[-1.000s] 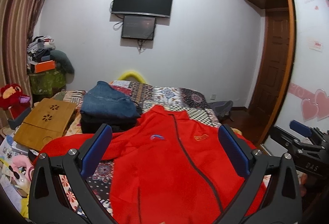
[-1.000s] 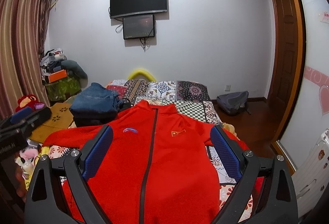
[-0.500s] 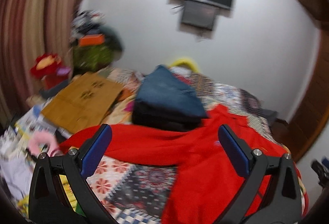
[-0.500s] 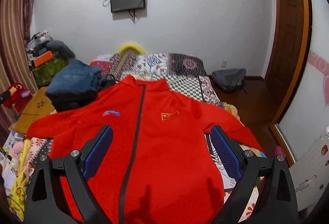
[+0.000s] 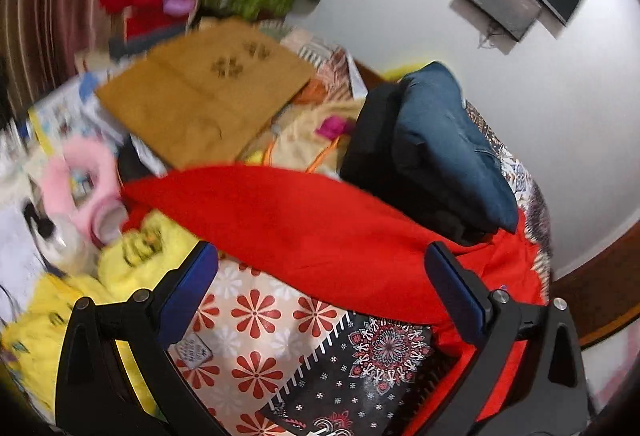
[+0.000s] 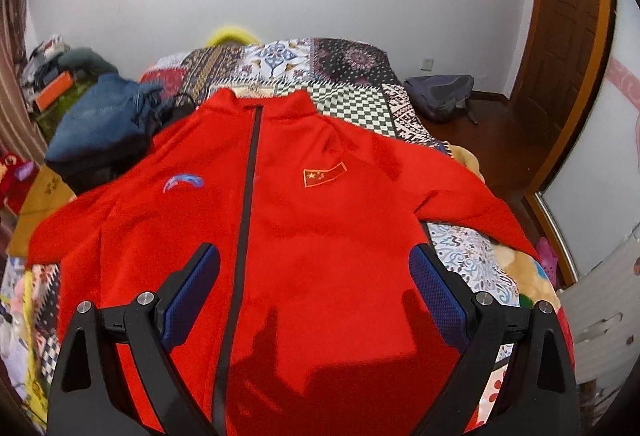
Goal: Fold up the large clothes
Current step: 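Grasp the red jacket's side and sleeve with the left gripper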
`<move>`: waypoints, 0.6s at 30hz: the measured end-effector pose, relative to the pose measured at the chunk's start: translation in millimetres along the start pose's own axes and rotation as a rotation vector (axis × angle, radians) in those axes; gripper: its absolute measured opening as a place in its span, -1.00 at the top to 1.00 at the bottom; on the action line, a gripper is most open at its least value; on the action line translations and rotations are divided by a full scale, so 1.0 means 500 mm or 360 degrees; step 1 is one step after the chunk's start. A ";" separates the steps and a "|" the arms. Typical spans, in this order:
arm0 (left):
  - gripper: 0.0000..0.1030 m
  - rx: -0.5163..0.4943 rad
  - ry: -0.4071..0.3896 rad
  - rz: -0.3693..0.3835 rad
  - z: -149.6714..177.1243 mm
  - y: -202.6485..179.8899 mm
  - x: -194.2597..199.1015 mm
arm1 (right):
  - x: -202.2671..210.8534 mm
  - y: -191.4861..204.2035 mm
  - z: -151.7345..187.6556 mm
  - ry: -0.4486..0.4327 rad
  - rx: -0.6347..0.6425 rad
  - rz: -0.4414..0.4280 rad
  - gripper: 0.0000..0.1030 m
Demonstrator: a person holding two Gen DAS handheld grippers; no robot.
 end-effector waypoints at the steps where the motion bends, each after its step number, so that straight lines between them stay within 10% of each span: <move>1: -1.00 0.0058 0.0053 0.0043 0.000 0.017 -0.016 | -0.003 0.004 0.001 0.0008 0.0013 0.0001 -0.83; 10: -0.98 0.0465 0.0314 0.0285 0.013 0.122 -0.109 | -0.036 0.027 -0.008 0.0064 0.0057 -0.0018 -0.83; 18: -0.58 0.0658 0.0435 0.0338 0.010 0.161 -0.210 | -0.046 0.036 -0.007 0.0084 0.0066 -0.0008 -0.83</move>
Point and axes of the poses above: each gripper's, at about its wrist camera, not at the fingertips, and x roughly against the way its jaws point, y to its left, z to its underside, the point moved 3 cm from there along -x, roughly the way its jaws point, and after that the axes turned 6 degrees about -z, right-handed, at the moved point
